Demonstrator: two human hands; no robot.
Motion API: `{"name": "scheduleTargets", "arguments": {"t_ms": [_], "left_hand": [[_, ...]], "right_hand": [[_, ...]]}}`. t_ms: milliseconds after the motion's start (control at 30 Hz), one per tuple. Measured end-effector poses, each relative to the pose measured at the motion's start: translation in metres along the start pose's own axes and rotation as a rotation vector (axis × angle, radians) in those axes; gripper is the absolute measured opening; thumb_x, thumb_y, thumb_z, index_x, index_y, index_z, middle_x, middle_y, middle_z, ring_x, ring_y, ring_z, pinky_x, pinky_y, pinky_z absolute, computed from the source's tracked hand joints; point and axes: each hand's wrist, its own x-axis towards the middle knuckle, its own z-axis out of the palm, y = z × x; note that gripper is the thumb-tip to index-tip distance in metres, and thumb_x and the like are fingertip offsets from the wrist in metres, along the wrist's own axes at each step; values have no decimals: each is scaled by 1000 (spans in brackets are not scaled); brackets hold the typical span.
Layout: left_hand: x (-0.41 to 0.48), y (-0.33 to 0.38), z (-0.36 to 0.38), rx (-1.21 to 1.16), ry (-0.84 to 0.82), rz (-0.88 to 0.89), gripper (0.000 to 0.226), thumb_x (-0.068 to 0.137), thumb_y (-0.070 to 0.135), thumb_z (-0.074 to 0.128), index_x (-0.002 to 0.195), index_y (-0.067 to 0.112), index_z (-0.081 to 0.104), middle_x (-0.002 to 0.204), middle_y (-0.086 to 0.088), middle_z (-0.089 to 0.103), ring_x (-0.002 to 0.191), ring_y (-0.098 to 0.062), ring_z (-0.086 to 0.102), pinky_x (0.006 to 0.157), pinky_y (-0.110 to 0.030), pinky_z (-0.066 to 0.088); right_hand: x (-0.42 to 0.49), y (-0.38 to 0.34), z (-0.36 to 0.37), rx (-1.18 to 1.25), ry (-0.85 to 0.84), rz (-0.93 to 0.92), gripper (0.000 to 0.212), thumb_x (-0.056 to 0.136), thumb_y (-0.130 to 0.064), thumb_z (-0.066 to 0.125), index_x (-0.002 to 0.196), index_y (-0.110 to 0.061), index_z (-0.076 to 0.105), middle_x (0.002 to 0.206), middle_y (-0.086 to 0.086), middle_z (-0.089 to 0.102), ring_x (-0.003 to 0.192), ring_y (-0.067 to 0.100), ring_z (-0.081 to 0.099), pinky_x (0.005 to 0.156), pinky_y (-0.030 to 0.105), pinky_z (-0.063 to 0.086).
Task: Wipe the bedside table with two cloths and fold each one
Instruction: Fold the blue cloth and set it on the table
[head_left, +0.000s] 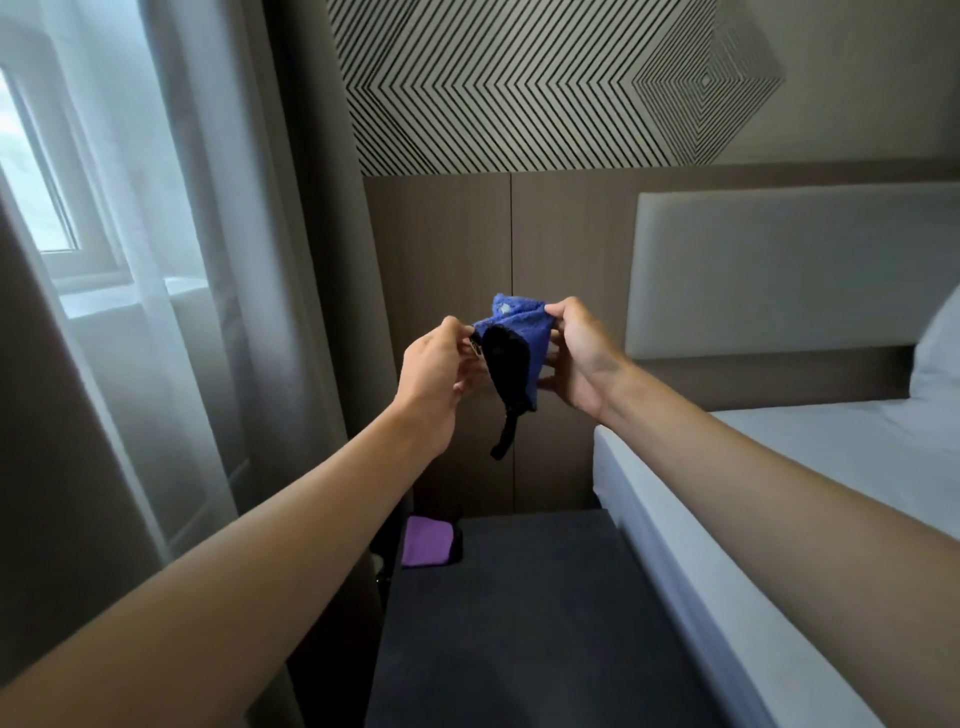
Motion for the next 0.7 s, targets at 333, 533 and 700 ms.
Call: {"name": "scheduleTargets", "arguments": {"t_ms": [333,533,700], "left_hand": [[5,23,-12,152,165,91,24,103,21,26,97,14,48,101,-10,64,88,-25,68,70,-40,59],[9,43,-20,389,265,165,22,99,29,26,87,18,41,82,-4,41,61,-16,40,52,-31,35],[22,50,-22,346,204,61,34,80,33,33,93,8,52,89,-12,53,73,-26,52,61,-42,50]], "right_hand": [[-11,-19,-27,276,10,29,33,95,-36,41,97,-14,66,82,10,68,75,25,67,74,36,56],[-25,-33,-42,253,-96,56,32,95,-30,33,81,-16,59,67,2,64,60,16,64,55,23,53],[-27,-35,-43,177,-61,153,31,98,-31,37,88,-13,60,75,5,68,64,17,67,61,24,56]]}}
